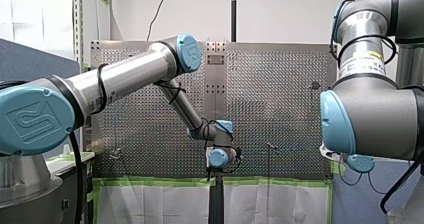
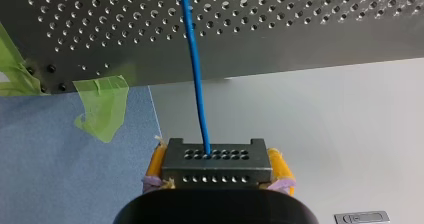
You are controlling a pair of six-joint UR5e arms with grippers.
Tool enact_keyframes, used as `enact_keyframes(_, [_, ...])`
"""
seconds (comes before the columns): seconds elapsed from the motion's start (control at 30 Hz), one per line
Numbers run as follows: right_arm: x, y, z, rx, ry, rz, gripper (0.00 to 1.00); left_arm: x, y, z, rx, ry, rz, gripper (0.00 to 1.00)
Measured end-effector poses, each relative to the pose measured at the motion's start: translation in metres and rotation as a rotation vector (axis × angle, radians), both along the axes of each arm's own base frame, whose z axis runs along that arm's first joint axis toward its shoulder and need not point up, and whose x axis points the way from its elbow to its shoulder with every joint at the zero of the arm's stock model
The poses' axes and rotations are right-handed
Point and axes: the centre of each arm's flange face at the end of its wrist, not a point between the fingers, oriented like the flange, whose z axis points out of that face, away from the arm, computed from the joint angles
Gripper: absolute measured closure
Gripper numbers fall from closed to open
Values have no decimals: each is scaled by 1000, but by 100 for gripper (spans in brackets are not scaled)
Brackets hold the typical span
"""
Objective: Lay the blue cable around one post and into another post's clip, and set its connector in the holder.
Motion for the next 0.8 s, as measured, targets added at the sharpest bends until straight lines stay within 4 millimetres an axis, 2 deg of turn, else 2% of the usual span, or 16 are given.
enact_keyframes(0.4, [1,-2,-2,-3,4,5,100,4,2,0,-4,-4,5,100])
enact_keyframes(0.6, [2,-3,-12,14,7,8,100,5,2,1,-5,-7,6,100])
enact_keyframes(0.8, [2,-7,-13,18,8,10,100,7,0,4,-10,-12,7,100])
